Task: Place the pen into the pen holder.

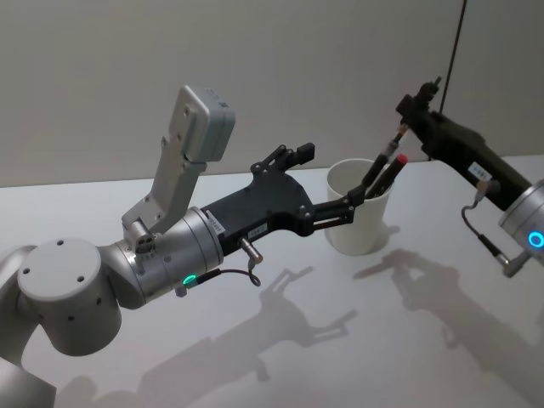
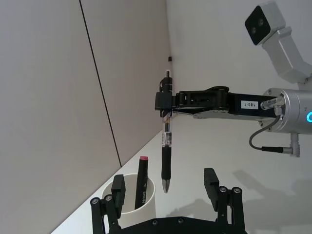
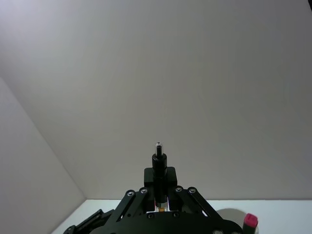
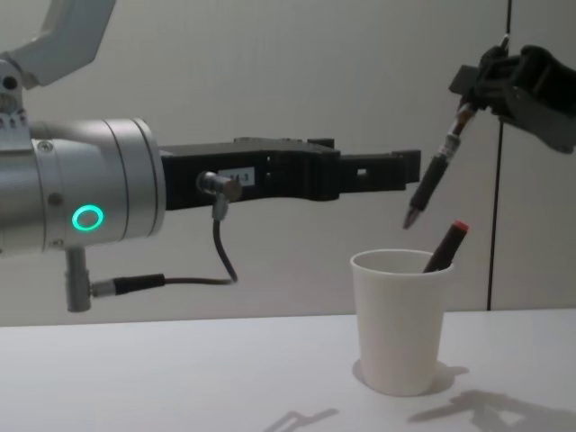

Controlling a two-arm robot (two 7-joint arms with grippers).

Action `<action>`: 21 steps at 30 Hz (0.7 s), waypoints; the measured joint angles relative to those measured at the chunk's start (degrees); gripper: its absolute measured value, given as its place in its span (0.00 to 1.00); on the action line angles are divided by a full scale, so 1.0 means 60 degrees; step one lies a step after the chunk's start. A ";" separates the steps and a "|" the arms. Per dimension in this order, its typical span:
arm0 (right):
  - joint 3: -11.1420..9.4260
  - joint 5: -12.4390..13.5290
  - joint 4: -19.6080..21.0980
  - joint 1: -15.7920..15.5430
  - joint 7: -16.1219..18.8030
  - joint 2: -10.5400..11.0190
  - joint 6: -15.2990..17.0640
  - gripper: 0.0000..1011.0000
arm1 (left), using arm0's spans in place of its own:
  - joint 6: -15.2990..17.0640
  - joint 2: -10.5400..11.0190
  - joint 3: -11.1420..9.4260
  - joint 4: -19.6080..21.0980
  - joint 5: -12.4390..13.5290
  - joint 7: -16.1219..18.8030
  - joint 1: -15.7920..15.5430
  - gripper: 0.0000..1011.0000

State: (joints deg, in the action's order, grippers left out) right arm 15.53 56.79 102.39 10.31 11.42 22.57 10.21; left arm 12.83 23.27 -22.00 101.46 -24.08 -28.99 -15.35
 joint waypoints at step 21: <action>0.0219 -0.3642 -0.1007 0.0864 0.1022 -0.0016 -0.1017 0.13 | 0.0000 -0.0001 0.0000 0.0000 -0.0001 0.0001 0.0000 0.99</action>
State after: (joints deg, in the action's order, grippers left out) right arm 16.84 34.94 96.35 15.50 17.55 22.47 4.11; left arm 12.83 23.26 -22.00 101.46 -24.08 -28.99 -15.35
